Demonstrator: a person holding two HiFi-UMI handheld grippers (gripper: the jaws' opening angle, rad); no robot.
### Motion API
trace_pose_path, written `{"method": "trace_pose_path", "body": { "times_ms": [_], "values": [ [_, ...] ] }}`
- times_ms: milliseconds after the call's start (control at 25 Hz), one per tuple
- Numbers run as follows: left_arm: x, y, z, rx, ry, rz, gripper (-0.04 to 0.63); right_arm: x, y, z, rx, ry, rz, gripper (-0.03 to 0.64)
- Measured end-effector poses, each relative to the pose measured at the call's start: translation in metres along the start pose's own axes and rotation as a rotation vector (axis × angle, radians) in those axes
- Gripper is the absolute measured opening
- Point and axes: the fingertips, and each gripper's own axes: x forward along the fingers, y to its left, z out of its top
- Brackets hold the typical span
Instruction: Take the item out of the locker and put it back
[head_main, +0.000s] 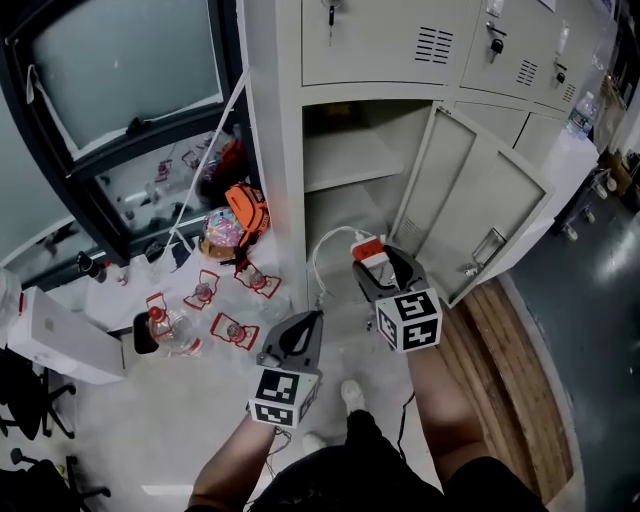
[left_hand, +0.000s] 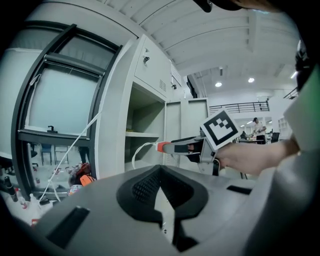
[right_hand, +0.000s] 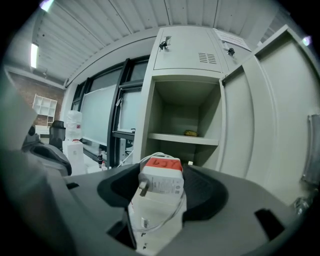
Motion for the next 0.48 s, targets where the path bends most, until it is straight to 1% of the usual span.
{"method": "trace_pose_path", "body": {
  "times_ms": [480],
  "values": [
    [0.074,0.026,0.009,-0.009,0.014,0.058,0.003,0.084,-0.041,-0.01,0.008,0.028,0.074,0.267]
  ]
}}
